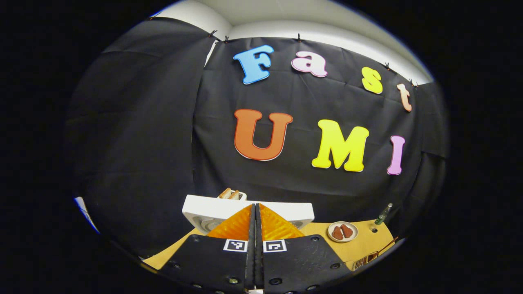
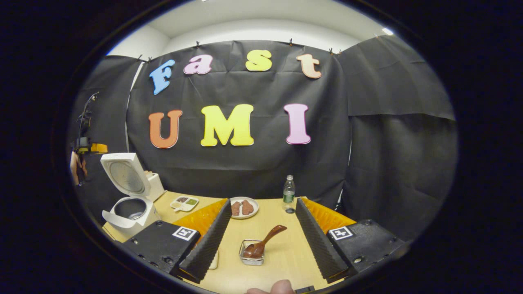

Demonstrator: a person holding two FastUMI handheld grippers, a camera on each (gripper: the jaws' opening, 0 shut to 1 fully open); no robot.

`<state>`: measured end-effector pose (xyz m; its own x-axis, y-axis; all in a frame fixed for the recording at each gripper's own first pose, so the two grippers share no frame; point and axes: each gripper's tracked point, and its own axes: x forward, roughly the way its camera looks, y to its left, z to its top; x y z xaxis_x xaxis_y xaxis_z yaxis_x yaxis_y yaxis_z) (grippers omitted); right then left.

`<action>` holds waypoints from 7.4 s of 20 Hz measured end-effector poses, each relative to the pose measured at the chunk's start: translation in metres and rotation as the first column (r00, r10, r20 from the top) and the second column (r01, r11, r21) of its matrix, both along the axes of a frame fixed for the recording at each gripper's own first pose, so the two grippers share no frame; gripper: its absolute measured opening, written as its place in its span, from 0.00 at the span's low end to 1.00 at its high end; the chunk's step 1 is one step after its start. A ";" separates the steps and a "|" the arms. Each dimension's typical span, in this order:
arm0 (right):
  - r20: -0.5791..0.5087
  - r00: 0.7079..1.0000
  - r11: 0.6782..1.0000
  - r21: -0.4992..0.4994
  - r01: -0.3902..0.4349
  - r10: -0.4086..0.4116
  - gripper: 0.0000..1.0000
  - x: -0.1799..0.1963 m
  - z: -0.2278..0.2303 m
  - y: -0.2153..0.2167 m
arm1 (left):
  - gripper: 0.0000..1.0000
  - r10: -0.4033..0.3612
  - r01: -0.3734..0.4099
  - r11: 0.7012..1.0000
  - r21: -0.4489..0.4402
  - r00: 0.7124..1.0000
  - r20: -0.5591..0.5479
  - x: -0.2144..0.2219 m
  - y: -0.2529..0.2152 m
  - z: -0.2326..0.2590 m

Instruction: Close the left gripper, press the button to open the rice cooker; take a wooden spoon from the chopstick holder with the right hand, scoop a spoonful of rice and pour it into the rice cooker, then put the wooden spoon back into the chopstick holder.

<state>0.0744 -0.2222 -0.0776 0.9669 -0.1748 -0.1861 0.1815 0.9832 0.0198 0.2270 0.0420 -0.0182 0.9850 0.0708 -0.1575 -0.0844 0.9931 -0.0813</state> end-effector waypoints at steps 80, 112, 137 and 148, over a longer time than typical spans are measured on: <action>-0.488 0.866 0.947 -0.213 -0.239 0.109 0.13 0.097 -0.252 0.263 | 0.94 -0.040 0.035 0.999 0.040 0.989 0.141 -0.162 0.114 -0.057; -0.084 0.995 0.317 0.946 0.066 0.045 0.13 0.081 -0.191 0.166 | 0.94 -0.074 0.073 0.997 0.035 0.997 0.015 -0.193 0.060 -0.055; -0.072 0.904 0.714 0.640 -0.282 0.422 0.13 0.208 -0.088 0.432 | 0.94 -0.075 0.075 0.997 0.011 0.997 -0.011 -0.238 0.093 -0.076; -0.095 0.863 0.857 0.214 -0.468 0.495 0.13 0.215 -0.063 0.456 | 0.94 -0.073 0.073 0.997 -0.009 0.997 -0.038 -0.227 0.093 -0.089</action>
